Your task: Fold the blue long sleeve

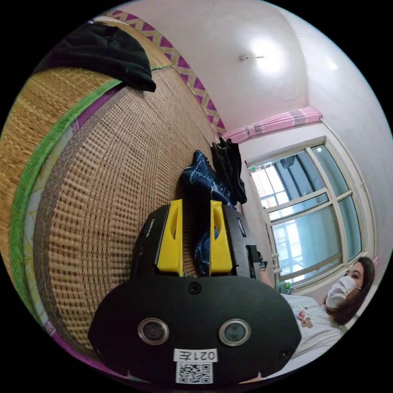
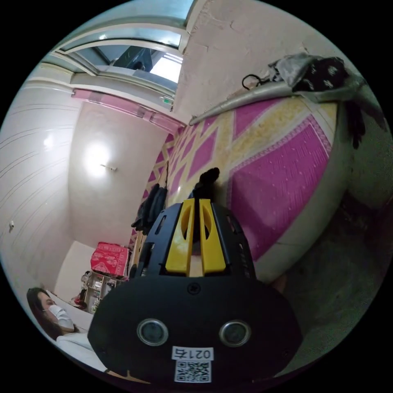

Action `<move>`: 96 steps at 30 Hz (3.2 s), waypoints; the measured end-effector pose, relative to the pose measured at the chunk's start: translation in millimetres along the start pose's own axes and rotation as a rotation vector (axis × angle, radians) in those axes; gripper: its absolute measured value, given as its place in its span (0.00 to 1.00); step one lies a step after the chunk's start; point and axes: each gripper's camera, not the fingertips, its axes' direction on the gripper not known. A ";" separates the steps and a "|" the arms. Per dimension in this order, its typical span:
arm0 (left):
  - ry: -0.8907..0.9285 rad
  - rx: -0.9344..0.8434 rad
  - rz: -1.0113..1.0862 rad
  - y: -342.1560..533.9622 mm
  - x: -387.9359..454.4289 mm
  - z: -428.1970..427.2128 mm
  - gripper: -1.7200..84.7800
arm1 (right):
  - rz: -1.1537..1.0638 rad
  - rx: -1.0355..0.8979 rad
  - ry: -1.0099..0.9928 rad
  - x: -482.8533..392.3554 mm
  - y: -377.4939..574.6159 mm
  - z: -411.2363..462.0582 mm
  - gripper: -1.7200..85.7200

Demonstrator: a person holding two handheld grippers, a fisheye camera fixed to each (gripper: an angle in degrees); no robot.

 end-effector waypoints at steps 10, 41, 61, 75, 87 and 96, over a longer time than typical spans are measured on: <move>0.137 -0.049 -0.094 -81.0 -35.8 26.0 0.18 | 0.014 0.126 0.166 -15.0 30.8 -46.1 0.14; -0.153 -0.055 0.083 -61.4 -38.7 107.8 0.02 | -0.325 -0.357 -0.223 -153.4 114.0 117.3 0.09; -0.250 -0.037 0.235 -11.3 2.6 236.2 0.01 | -0.592 -0.772 -0.358 -269.3 233.1 281.8 0.09; -0.266 -0.086 0.376 127.8 53.2 276.9 0.02 | -0.613 -0.677 -0.167 -250.8 261.4 276.1 0.09; -0.411 -0.417 1.042 361.8 251.2 535.8 0.09 | -0.917 -0.444 0.277 -272.7 300.6 316.9 0.08; -0.464 -0.507 1.094 401.8 312.8 622.1 0.12 | -0.977 -0.574 0.462 -277.1 320.6 366.9 0.10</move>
